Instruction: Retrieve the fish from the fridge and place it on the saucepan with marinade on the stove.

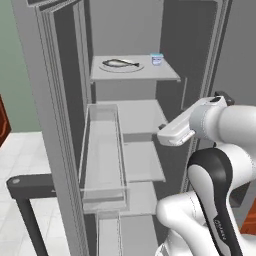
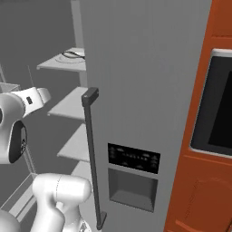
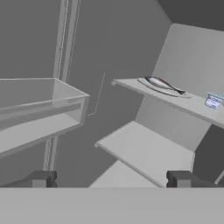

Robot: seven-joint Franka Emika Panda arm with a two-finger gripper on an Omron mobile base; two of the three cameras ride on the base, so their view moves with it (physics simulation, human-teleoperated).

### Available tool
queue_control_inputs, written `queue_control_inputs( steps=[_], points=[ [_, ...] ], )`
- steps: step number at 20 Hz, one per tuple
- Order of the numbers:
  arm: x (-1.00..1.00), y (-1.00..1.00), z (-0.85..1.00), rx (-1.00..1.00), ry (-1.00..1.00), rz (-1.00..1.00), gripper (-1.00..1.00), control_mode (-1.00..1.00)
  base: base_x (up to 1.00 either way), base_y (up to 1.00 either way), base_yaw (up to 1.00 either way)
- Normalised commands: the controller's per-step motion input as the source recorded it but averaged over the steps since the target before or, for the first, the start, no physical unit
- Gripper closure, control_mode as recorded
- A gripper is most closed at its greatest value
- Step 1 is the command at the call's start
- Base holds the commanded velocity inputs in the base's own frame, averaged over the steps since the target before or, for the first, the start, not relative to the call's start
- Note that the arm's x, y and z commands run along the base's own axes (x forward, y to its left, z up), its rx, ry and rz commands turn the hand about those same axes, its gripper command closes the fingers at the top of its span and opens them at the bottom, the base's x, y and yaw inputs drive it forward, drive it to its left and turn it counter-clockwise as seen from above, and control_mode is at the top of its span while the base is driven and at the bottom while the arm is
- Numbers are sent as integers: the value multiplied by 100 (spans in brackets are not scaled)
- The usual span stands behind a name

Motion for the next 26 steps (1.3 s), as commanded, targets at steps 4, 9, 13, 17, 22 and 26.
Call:
queue_control_inputs(
  steps=[4, 9, 13, 17, 22, 26],
  points=[
    [0, 0, 0, 0, 0, 0, -100, 100, 100, 0, -7],
    [0, 0, 0, 0, 0, 0, -100, 100, 97, 0, -6],
    [0, 0, 0, 0, 0, 0, -100, 100, 92, 7, -1],
    [0, 0, 0, 0, 0, 0, -100, 100, 81, 14, -6],
    [0, 0, 0, 0, 0, 0, -100, 100, 61, 19, -8],
    [0, 0, 0, 0, 0, 0, -100, 100, 32, 13, -3]
  ],
)
